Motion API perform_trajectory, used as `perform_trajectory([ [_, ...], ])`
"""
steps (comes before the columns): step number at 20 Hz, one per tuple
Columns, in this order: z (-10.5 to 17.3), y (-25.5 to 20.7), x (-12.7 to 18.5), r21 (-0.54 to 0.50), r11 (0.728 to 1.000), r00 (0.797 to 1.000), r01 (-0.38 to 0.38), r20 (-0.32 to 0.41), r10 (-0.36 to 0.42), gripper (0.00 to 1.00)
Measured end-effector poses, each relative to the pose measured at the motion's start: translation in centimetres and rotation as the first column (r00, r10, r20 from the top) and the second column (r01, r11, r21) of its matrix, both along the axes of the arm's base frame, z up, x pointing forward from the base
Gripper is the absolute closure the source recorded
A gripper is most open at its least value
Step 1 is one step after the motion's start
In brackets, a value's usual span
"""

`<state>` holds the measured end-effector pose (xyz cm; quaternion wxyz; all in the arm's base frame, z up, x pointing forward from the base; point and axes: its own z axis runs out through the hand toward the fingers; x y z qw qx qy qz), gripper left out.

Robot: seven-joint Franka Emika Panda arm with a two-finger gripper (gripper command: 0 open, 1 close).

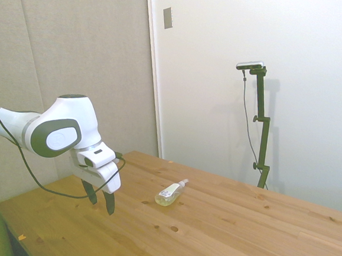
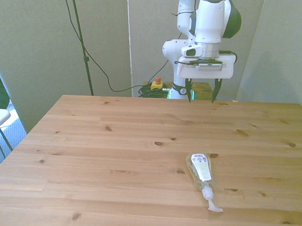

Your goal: Stand the sanitizer

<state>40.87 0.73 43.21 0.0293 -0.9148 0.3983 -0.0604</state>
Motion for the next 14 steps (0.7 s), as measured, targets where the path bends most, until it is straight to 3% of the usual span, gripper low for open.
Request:
perform_trajectory([
  [6, 0.7, -0.1, 1.8, -0.001, 1.000, 1.000, 0.004, 0.009, -0.004, 0.00],
  [14, 3.2, -2.3, 12.6, -0.039, 0.995, 0.993, 0.089, 0.080, -0.086, 0.00],
])
